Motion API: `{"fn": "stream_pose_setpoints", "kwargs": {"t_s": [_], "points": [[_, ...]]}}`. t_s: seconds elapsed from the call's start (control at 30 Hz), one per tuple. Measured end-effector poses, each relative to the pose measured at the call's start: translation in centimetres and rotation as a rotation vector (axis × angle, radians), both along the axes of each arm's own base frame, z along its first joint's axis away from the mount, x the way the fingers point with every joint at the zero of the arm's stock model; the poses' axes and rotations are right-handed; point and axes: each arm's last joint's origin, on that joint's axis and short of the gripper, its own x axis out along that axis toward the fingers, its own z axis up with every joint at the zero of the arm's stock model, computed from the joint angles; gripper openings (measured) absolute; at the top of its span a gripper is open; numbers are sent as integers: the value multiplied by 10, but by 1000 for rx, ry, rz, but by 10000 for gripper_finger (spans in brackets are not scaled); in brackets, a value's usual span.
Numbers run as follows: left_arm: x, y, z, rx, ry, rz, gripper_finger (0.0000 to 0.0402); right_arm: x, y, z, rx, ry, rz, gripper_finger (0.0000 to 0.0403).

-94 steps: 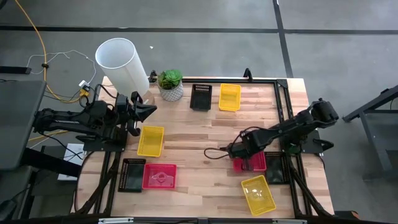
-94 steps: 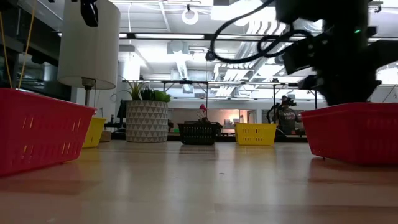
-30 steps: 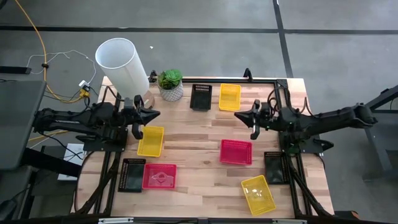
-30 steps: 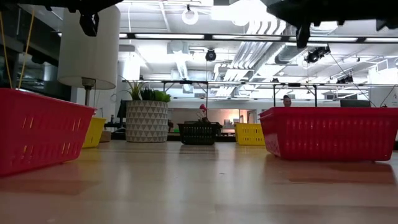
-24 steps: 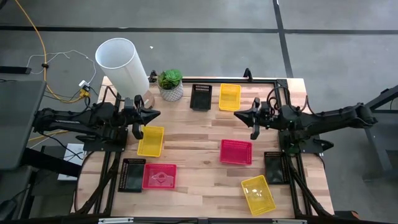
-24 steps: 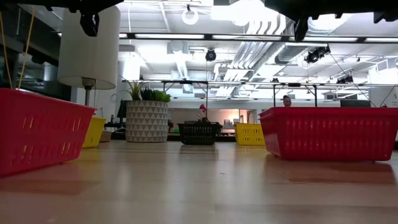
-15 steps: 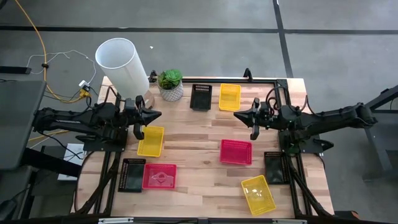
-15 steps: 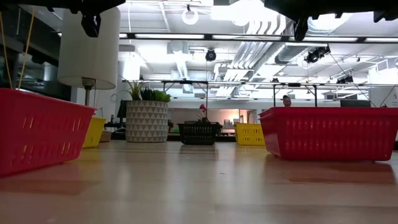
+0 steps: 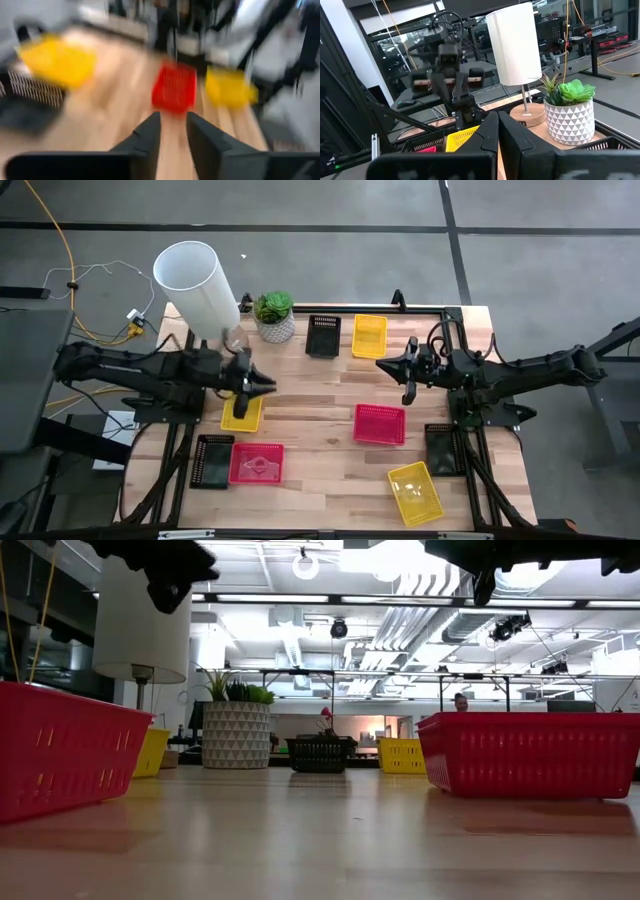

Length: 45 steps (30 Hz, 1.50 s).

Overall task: Stack baskets by color
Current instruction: Stack the left red bin on top of the right red bin on the table

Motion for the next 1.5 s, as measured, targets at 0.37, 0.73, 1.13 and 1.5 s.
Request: {"fn": "stream_pose_setpoints", "kwargs": {"t_s": [0.37,0.73,1.13,1.5], "points": [[28,-50,-36,12,484,-296,209,0,0,-7,13,66,0,0],[63,-79,-98,60,697,-258,218,0,0,-10,12,97,0,0],[68,-96,-122,71,767,-287,191,0,0,-12,0,126,-1,0],[74,-99,-119,19,691,-246,10,0,-1,-13,0,133,-32,0]]}}
